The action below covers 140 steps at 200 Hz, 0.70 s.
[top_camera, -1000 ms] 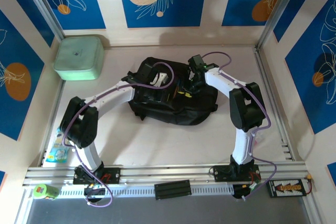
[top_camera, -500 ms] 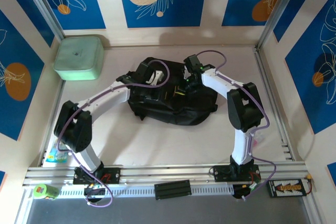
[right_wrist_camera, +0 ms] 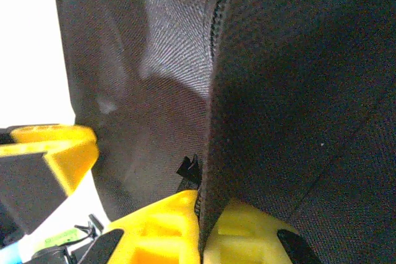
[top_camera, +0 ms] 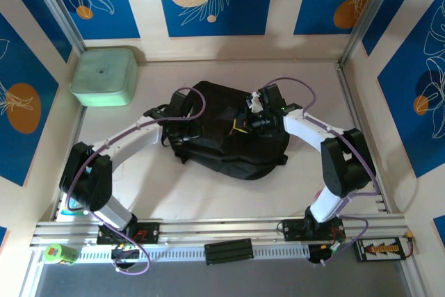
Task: Pack books, pencil case, and school supplies into a backpack
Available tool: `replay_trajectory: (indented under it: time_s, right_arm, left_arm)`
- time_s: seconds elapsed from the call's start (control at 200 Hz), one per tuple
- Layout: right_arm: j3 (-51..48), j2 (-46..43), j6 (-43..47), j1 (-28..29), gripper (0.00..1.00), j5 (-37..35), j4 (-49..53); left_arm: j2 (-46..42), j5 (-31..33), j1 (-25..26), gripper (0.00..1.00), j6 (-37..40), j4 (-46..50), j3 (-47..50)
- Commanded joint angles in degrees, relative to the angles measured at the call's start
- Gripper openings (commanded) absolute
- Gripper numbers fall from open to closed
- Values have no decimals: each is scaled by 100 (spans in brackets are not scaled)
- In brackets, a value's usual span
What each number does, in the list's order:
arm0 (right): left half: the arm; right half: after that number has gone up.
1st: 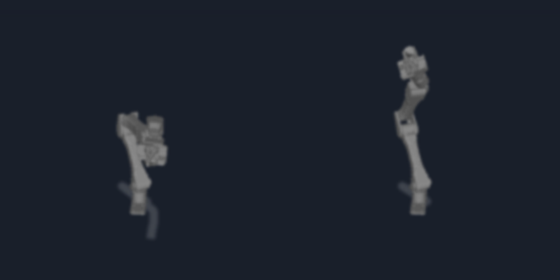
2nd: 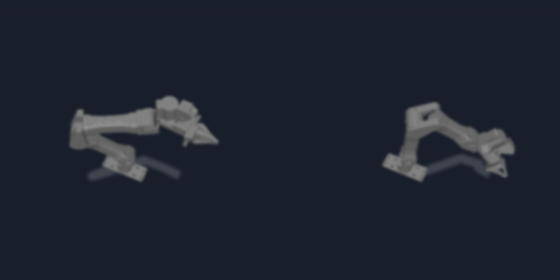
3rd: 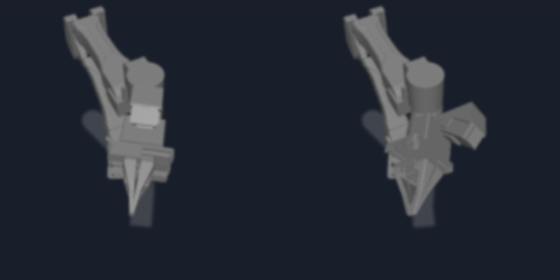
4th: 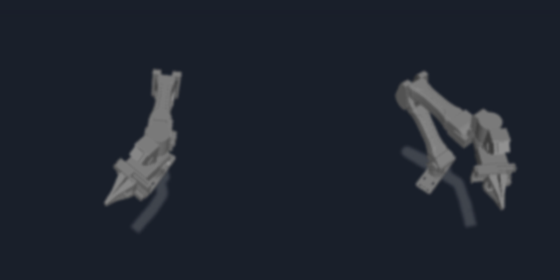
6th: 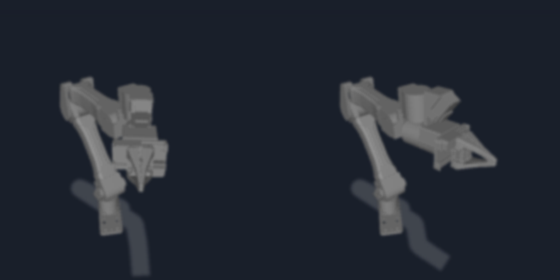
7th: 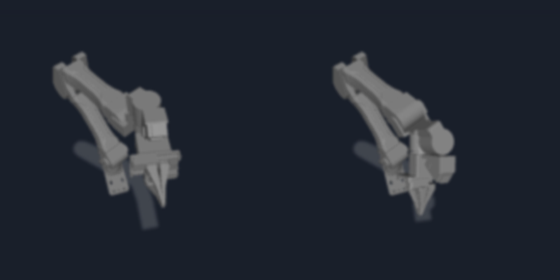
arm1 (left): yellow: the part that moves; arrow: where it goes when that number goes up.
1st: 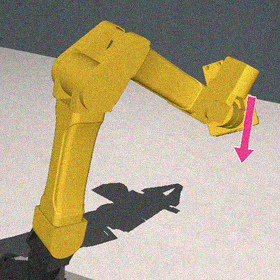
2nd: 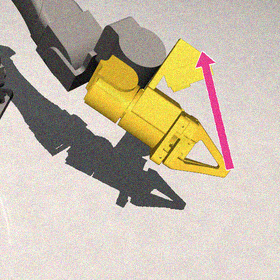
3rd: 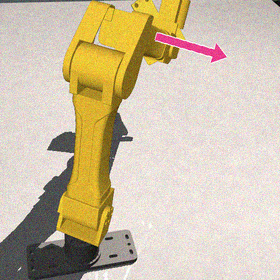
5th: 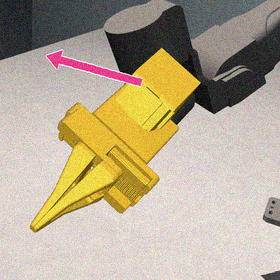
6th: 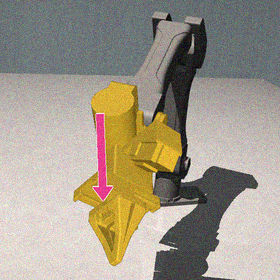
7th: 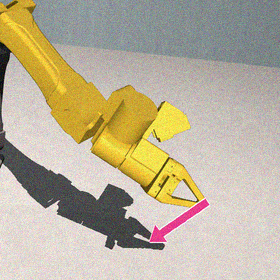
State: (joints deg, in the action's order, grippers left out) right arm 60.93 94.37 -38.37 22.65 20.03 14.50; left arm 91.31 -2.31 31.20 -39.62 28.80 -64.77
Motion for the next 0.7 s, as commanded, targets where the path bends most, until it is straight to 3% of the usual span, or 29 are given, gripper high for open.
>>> replay_trajectory:
  time_s: [0.0, 0.15, 0.34, 0.555, 0.695]
  right_arm:
    - [-377, -449, 292, 94, 0, 88, -467]
    - [-903, -458, 740, 290, 10, -771, -187]
    - [-948, -305, 482, 461, 19, -1324, -127]
    - [-1137, -241, 98, 683, 21, -1865, -190]
    - [-1223, -220, 15, 697, 21, -1976, -366]
  left_arm:
    - [316, -180, -205, 41, -207, -891, 155]
    - [749, -513, -339, 41, 57, -1777, -12]
    - [1183, -850, -496, 41, 472, -2124, -448]
    - [366, -947, -606, 43, 111, -1238, -492]
    - [-302, -1155, -590, 48, -789, -602, 21]
